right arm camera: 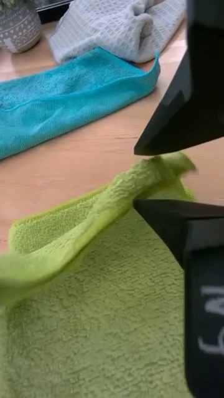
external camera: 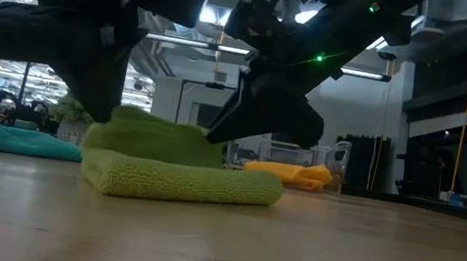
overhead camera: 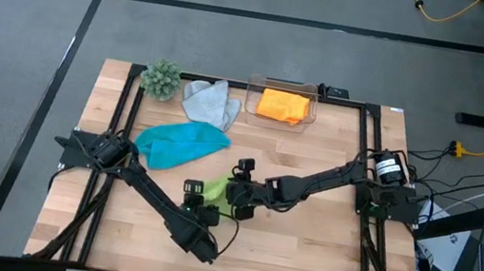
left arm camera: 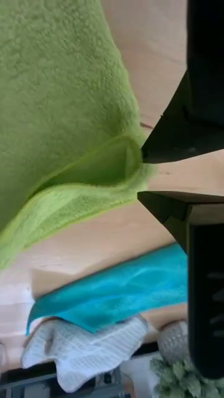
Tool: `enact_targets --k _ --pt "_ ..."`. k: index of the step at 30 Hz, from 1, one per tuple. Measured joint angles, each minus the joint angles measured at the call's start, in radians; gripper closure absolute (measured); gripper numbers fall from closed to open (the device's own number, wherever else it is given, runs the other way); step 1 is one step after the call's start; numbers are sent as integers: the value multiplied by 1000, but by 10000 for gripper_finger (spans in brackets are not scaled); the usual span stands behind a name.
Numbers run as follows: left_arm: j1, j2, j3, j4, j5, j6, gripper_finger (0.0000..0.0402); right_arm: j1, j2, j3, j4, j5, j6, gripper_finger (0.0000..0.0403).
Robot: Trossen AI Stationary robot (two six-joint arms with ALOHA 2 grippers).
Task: Fold microfiber towels
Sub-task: Fold the green microfiber cloth, then put the green microfiber cloth into the transparent bin
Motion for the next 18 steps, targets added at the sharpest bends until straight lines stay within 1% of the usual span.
enact_targets --k 4,6,13,15,16,18 --pt "0 -4 0 -35 -1 -1 326 1 0 0 -2 1 -1 261" --pt "0 -9 2 -45 -3 -17 326 1 0 0 -3 19 0 259" --pt "-3 -13 13 -163 9 -138 328 20 -11 -1 -50 197 -3 258" --pt "-3 -14 25 -196 25 -183 329 32 -25 -1 -67 202 -3 258" --pt "-3 -13 35 -218 38 -210 329 39 -35 -1 -82 193 1 258" --pt "-3 -15 55 -211 50 -233 329 55 -53 -1 -125 168 8 258"
